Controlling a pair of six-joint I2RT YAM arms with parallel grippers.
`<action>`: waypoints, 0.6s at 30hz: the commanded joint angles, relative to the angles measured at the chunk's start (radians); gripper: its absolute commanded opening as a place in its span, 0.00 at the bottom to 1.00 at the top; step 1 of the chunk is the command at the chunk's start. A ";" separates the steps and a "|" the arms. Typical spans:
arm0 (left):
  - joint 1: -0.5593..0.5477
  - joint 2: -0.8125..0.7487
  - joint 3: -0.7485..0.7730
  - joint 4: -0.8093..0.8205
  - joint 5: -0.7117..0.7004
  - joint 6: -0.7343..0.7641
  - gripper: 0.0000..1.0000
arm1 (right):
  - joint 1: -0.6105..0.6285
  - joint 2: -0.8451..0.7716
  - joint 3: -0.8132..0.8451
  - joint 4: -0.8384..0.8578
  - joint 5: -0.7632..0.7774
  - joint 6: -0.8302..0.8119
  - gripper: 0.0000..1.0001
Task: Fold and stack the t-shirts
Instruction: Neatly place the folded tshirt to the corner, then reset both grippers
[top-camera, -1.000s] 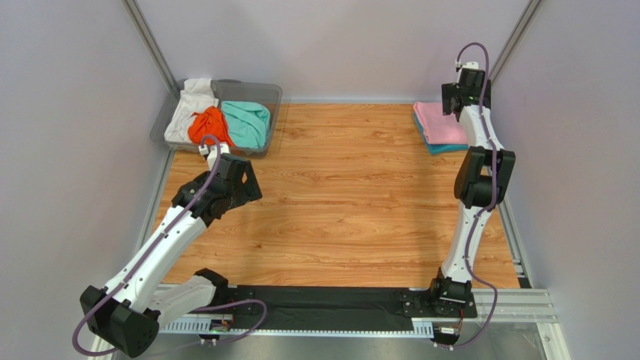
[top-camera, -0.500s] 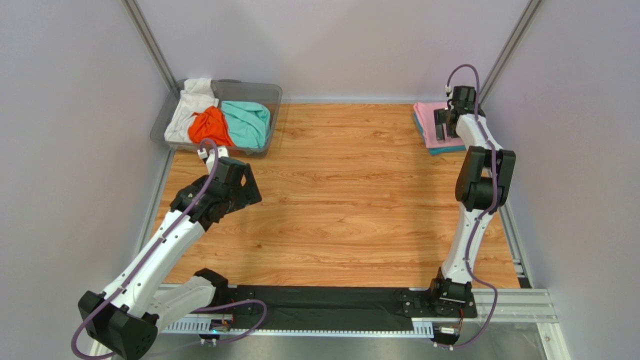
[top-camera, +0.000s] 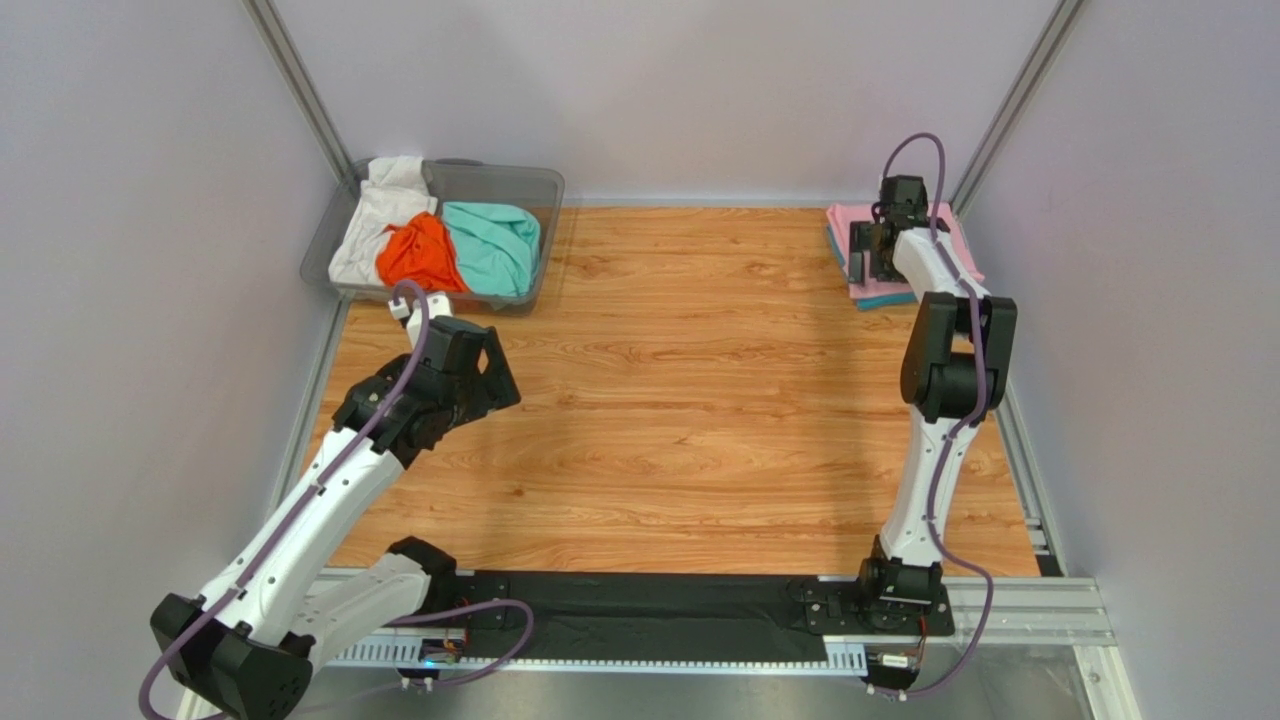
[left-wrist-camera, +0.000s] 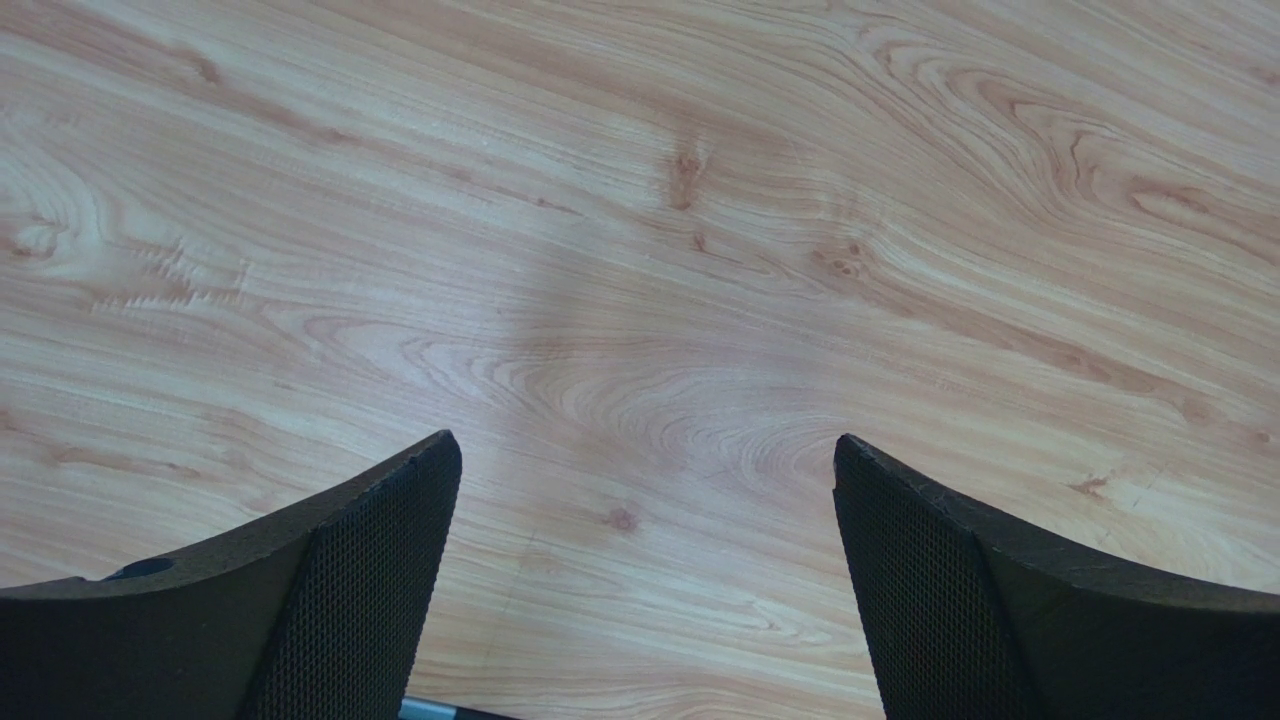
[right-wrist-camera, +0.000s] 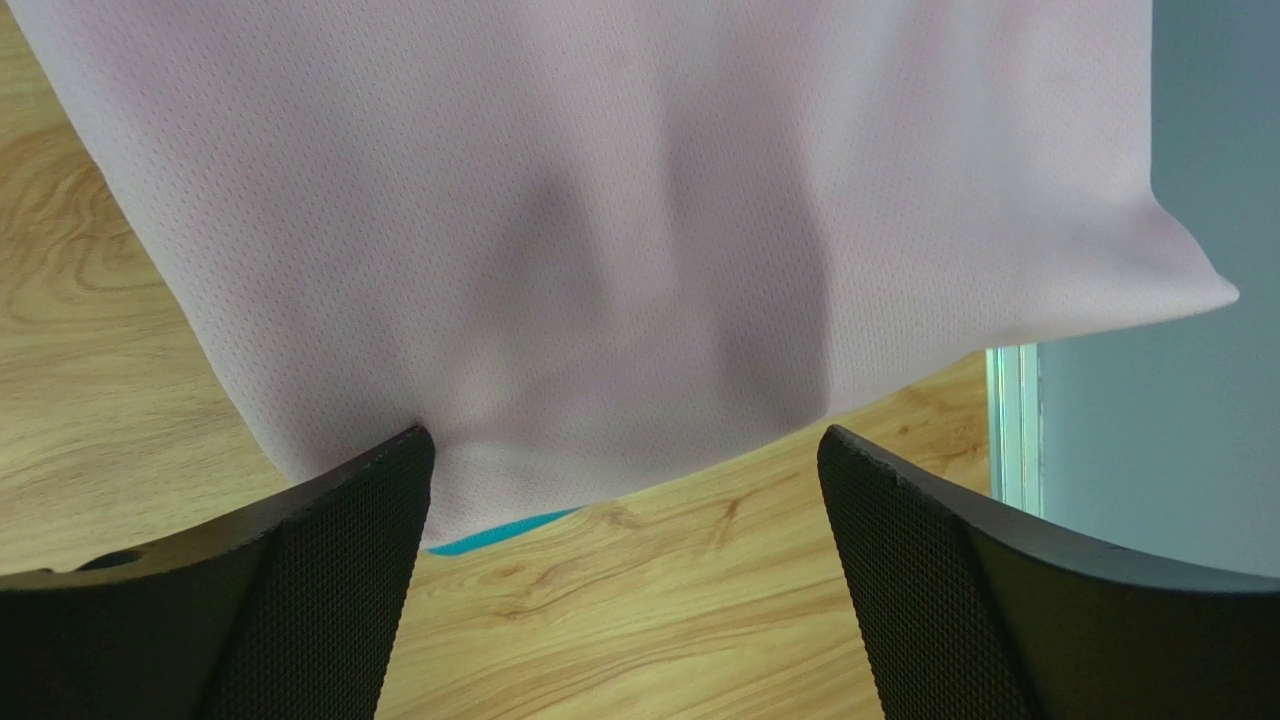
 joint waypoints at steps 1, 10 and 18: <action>0.005 -0.037 0.017 -0.018 -0.022 0.008 1.00 | 0.012 -0.088 0.041 -0.037 0.096 0.078 1.00; 0.005 -0.101 0.080 -0.058 -0.045 0.014 1.00 | 0.012 -0.621 -0.196 -0.051 0.026 0.222 1.00; 0.005 -0.185 0.069 -0.066 -0.065 -0.010 1.00 | 0.014 -1.132 -0.680 -0.008 -0.169 0.391 1.00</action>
